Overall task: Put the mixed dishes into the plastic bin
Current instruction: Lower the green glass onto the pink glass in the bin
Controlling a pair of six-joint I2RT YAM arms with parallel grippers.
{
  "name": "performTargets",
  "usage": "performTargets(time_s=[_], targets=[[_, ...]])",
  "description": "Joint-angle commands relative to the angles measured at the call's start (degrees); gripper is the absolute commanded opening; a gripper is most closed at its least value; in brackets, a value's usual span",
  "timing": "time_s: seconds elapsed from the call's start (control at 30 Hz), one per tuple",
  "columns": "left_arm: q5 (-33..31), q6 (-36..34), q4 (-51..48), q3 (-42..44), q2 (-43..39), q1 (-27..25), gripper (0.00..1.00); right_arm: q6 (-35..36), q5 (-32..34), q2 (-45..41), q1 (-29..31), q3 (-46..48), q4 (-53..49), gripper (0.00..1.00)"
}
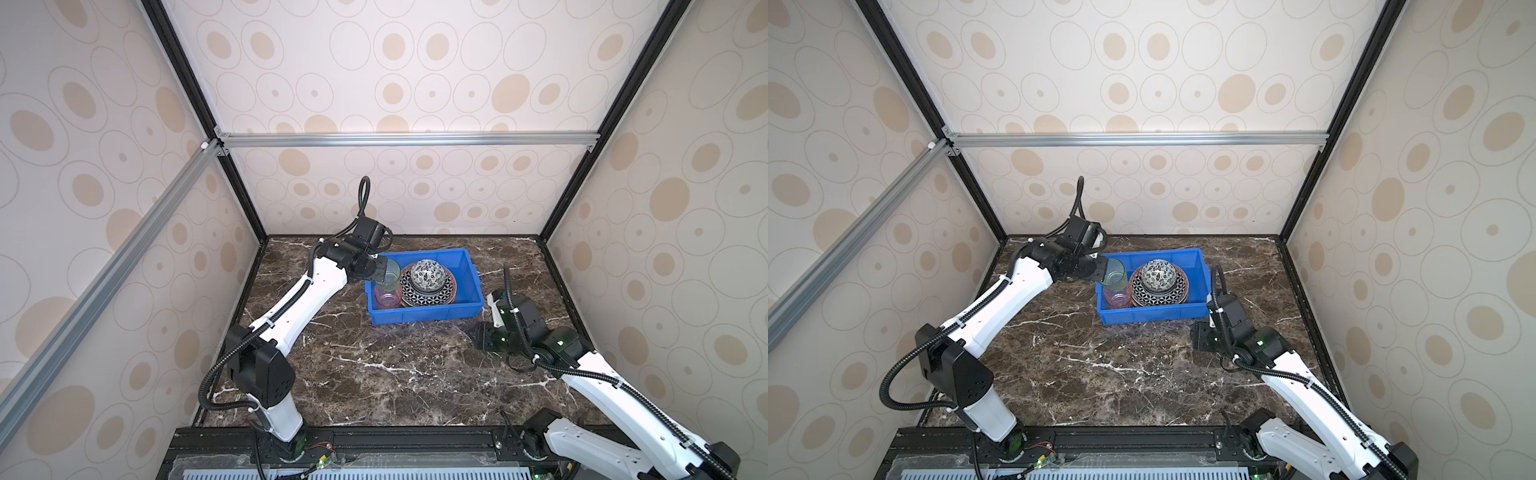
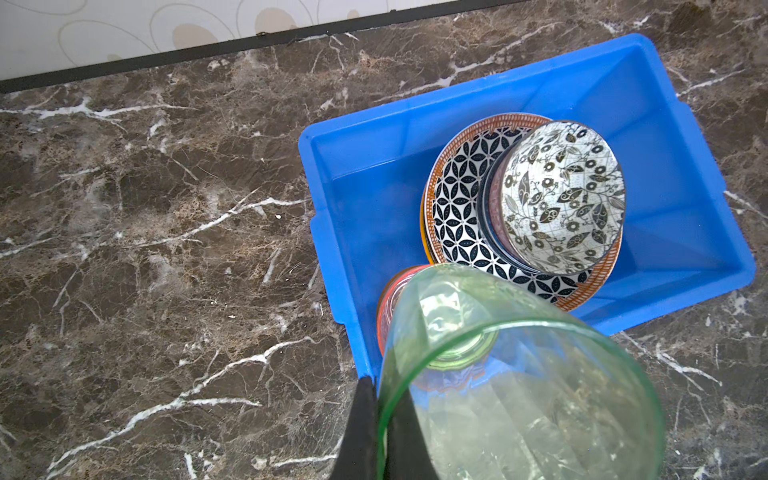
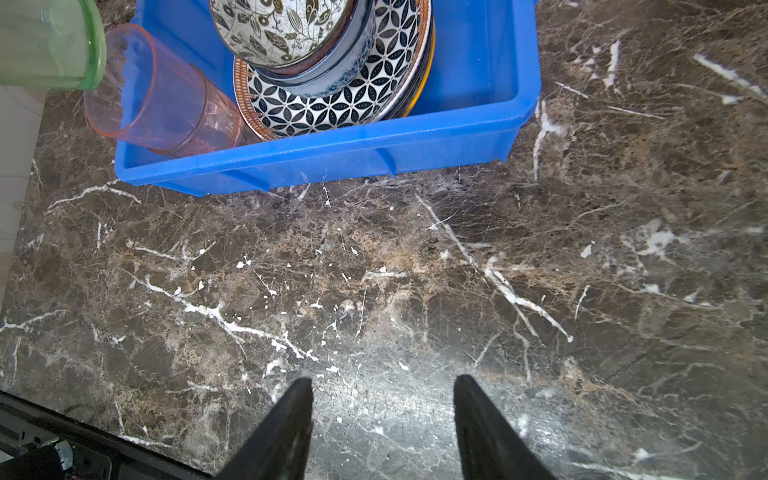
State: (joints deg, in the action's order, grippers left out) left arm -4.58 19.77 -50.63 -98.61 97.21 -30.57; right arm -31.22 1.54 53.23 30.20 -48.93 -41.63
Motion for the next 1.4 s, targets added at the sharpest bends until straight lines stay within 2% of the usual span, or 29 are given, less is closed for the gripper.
performTargets(time_s=[0.0, 1.1, 1.37], targets=[[0.22, 0.15, 1.21, 0.34, 0.67, -0.46, 0.00, -0.21, 0.84, -0.32, -0.22, 0.13, -0.87, 0.58], [-0.25, -0.69, -2.26, -0.46, 8.34, -0.53, 0.00, 0.75, 2.06, -0.41, -0.22, 2.25, 0.12, 0.58], [-0.25, -0.46, -2.54, -0.78, 9.14, -0.46, 0.06, 1.05, 2.32, -0.41, -0.22, 2.52, 0.41, 0.58]])
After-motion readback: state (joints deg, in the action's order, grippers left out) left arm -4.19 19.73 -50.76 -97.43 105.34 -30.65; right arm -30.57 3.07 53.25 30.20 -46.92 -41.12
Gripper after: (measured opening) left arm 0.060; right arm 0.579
